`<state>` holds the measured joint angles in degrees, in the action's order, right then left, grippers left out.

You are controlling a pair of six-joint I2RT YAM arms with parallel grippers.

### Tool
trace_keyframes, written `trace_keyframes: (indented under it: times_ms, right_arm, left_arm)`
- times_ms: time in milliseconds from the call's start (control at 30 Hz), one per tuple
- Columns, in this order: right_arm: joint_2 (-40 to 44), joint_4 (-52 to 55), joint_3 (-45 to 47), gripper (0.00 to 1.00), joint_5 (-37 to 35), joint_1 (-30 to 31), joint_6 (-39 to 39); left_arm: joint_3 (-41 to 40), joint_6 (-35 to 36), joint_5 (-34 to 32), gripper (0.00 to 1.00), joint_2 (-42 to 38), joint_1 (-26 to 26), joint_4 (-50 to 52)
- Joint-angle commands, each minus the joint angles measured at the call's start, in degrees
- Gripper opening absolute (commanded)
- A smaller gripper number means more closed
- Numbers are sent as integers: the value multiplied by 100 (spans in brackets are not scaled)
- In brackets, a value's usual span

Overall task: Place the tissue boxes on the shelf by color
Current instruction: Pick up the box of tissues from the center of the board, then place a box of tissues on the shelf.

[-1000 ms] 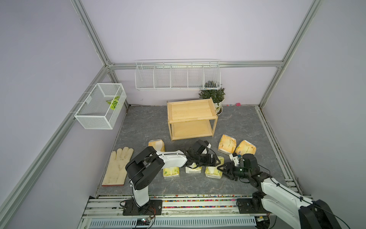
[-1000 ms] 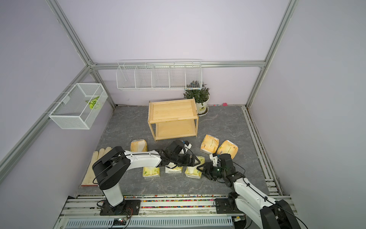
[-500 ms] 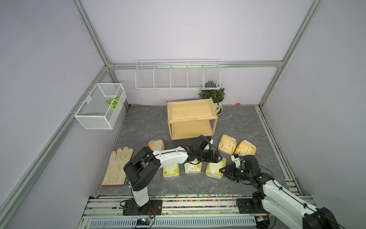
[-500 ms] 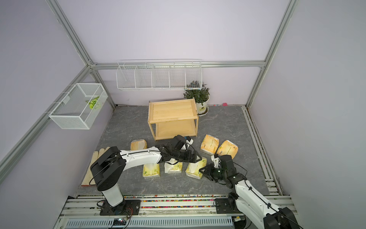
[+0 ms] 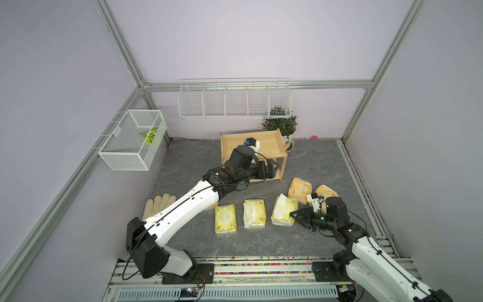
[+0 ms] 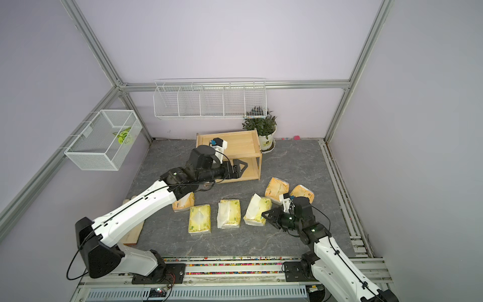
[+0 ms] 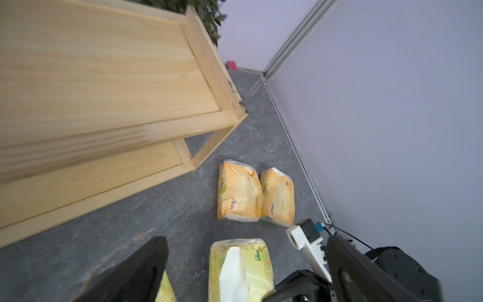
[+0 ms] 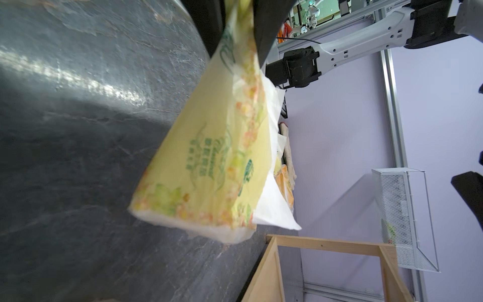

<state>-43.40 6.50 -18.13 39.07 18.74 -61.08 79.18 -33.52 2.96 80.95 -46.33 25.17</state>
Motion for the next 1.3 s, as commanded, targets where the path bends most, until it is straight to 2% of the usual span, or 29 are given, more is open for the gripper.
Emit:
trace_keyframes:
  times_ms: [0, 167, 333, 600, 1000, 1267]
  right_arm:
    - [-266, -342, -285, 20, 140, 63, -80]
    - [-978, -809, -774, 20, 89, 322, -89]
    - [-2150, -1559, -1381, 20, -60, 853, -22]
    - [-3943, -3061, -2202, 20, -432, 1380, -209]
    - [-5752, -5431, -2749, 20, -1217, 1668, -806]
    - [-6588, -5902, -3271, 21, -1837, 1953, -896]
  left_arm:
    - [-102, 207, -478, 100, -272, 312, 741]
    - [-529, 249, -511, 100, -931, 874, 905]
    - [-897, 292, -439, 100, -1450, 1564, 1070]
    - [-1062, 473, -224, 100, -1723, 2378, 1242]
    - [-1278, 584, -195, 100, -1820, 2578, 1245]
    - [-1470, 563, -150, 100, -1892, 2593, 1157]
